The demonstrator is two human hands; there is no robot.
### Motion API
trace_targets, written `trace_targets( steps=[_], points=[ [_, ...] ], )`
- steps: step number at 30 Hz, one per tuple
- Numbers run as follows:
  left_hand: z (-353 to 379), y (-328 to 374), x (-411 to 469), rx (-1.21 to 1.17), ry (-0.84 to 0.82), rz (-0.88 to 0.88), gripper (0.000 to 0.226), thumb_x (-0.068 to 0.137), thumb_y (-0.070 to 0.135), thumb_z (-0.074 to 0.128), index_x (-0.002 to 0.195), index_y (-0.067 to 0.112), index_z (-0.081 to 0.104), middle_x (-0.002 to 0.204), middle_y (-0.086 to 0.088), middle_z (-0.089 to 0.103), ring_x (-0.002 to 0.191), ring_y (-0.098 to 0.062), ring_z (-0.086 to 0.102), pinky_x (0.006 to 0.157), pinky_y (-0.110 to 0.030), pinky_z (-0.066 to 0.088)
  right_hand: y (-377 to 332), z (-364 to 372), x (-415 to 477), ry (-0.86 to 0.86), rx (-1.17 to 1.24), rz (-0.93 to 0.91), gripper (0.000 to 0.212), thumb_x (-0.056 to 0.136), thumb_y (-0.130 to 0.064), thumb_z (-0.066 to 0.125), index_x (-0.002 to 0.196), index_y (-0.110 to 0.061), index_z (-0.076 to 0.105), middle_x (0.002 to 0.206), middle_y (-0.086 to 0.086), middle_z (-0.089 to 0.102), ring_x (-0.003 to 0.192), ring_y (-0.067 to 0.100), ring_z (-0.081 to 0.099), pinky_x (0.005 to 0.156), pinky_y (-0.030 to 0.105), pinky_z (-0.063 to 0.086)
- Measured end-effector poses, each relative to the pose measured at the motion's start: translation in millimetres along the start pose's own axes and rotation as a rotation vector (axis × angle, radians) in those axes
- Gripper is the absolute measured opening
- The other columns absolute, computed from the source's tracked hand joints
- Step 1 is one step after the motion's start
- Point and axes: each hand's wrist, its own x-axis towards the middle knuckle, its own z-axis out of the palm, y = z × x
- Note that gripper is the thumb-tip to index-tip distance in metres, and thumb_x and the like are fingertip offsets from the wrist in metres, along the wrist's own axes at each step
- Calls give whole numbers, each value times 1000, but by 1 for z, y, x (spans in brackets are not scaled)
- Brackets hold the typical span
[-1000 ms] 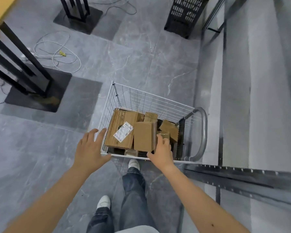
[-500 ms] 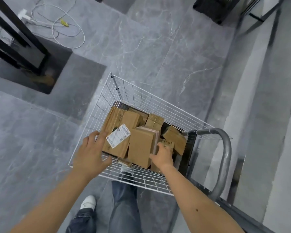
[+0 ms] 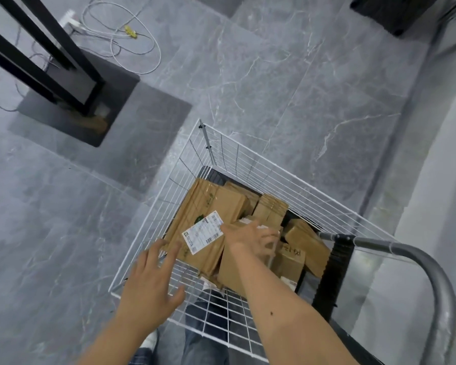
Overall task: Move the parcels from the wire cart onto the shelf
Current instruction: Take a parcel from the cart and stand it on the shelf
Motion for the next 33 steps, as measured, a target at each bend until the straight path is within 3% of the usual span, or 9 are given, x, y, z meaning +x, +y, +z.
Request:
trace_targets(
  steps=[8,11,15,18,21,24,27,30,33],
  points=[
    [10,-3,0,76,-31,-47,93,53,47,81,134,20,43,125,-10,51,103,-30,61,72,-44,56,9,15,23,41,-72,130,115,65,-85,52,143,-6,21,150,37,4,139,49,10,106,67,20],
    [12,2,1,40,-21,-50,93,53,43,82,134,21,41,126,-9,49,106,-30,59,75,-43,56,21,9,28,14,-24,203,108,63,-78,61,137,-7,26,147,37,12,135,49,17,104,62,29],
    [8,16,-2,-26,-30,-48,89,61,41,77,137,24,35,131,-6,42,113,-29,52,77,-40,55,49,-6,25,-41,185,282,106,63,-73,64,140,-10,26,144,37,15,131,49,20,101,56,32],
    [-1,31,-5,-130,-51,-57,79,77,41,64,143,29,22,140,2,24,125,-20,34,94,-37,47,74,-24,9,-49,385,275,101,67,-71,62,141,-12,30,140,35,23,127,47,26,100,53,33],
    [-12,44,-8,-225,-61,-76,72,84,44,56,145,27,21,143,1,22,129,-19,29,100,-37,41,102,-45,-19,5,598,190,94,70,-65,64,145,-19,28,140,30,24,125,45,28,99,53,37],
    [-33,58,-11,-418,-99,-139,72,86,50,53,146,25,20,144,0,24,133,-20,27,108,-40,33,128,-66,-53,-7,914,79,81,72,-54,70,140,-28,34,138,17,28,118,36,38,87,43,42],
    [-54,65,-9,-704,-63,-230,72,81,57,56,141,30,26,135,9,31,133,-16,28,111,-42,28,142,-86,-92,-65,1205,-28,85,58,-60,68,133,-29,41,129,5,47,114,26,49,93,49,48],
    [-88,72,-8,-1020,-128,-370,81,71,75,55,138,37,29,138,6,41,130,-22,40,107,-49,35,149,-103,-124,-157,1423,-100,80,59,-52,68,131,-25,45,120,4,58,107,23,58,94,51,49],
    [-124,79,-14,-1313,-268,-398,91,65,77,57,141,43,22,144,3,40,127,-29,44,102,-50,39,151,-121,-156,-181,1587,-194,44,82,-33,62,124,-24,51,117,8,61,100,21,59,79,40,49]
  ],
)
